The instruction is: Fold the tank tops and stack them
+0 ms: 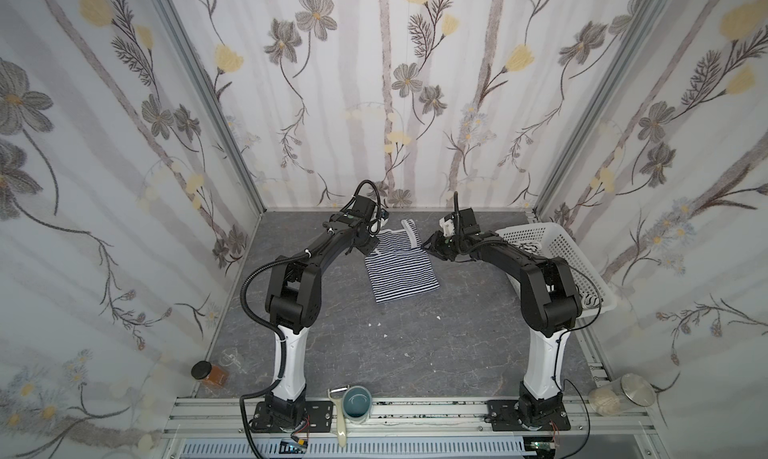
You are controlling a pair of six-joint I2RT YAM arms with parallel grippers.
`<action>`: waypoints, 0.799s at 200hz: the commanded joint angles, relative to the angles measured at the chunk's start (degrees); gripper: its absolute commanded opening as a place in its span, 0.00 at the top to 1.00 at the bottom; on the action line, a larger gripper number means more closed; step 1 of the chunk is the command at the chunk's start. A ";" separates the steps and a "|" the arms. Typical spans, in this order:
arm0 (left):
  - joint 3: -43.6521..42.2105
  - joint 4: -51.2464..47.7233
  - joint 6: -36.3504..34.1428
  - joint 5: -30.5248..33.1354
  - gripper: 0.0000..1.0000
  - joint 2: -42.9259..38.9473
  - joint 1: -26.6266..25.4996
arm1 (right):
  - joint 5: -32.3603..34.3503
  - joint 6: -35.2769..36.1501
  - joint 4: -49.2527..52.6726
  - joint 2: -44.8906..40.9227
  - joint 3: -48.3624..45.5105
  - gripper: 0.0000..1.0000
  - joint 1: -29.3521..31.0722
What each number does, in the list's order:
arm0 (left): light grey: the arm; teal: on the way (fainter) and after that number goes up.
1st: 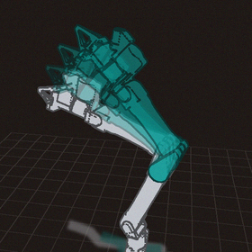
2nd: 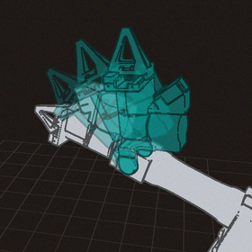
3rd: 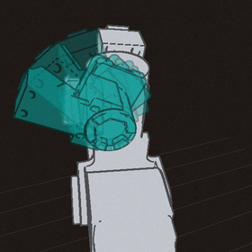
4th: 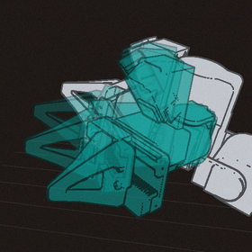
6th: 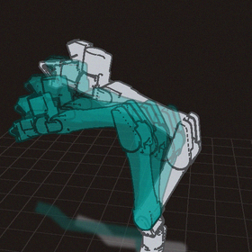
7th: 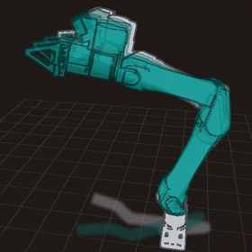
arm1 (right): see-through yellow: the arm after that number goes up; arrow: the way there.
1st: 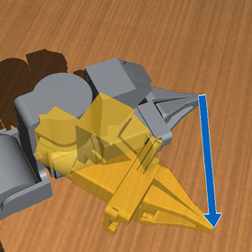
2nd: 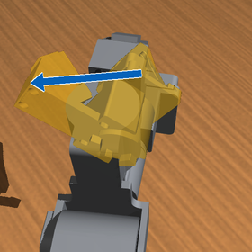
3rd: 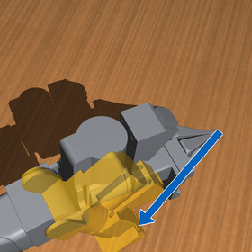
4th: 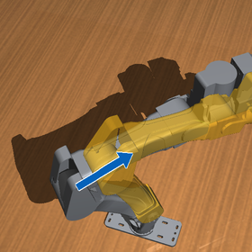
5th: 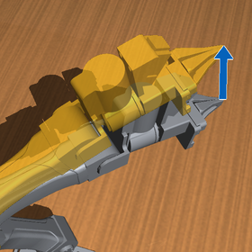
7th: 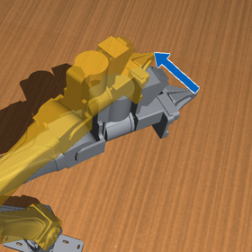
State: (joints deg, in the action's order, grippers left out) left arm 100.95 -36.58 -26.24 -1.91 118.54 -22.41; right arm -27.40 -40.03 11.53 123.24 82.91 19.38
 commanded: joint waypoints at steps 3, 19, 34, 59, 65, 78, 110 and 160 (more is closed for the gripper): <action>-3.04 0.12 1.28 -4.97 0.63 -2.07 0.00 | 0.72 -0.75 -3.90 -1.59 -3.33 0.68 0.94; -5.32 0.74 1.27 -6.93 0.64 -2.00 -0.01 | 1.03 -0.75 -4.65 -1.23 -4.66 0.70 1.91; -6.34 1.19 1.71 -7.51 0.65 -0.63 -0.09 | 0.79 -0.99 -5.19 0.13 -4.73 0.73 2.72; -6.77 2.56 2.07 -8.57 0.66 2.00 -0.13 | 0.42 -1.65 -5.96 3.25 -2.96 0.76 4.13; -6.73 3.04 2.03 -8.59 0.66 2.70 -0.05 | 0.50 -1.72 -5.75 4.05 -2.34 0.77 4.31; -6.49 4.04 1.96 -7.68 0.65 4.16 0.09 | 0.50 -2.19 -6.10 5.38 -1.76 0.77 4.47; -5.90 5.93 1.93 -7.41 0.65 5.94 0.50 | 1.11 -2.33 -5.32 8.87 1.02 0.76 3.54; -5.15 7.09 2.13 -3.07 0.63 8.30 0.95 | 4.66 -4.00 -3.18 11.13 2.00 0.75 1.67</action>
State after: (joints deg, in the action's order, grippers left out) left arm 95.15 -30.81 -24.60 -8.16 125.75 -21.67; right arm -25.80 -42.98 7.90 133.84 84.38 21.26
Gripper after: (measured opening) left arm 0.367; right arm 0.251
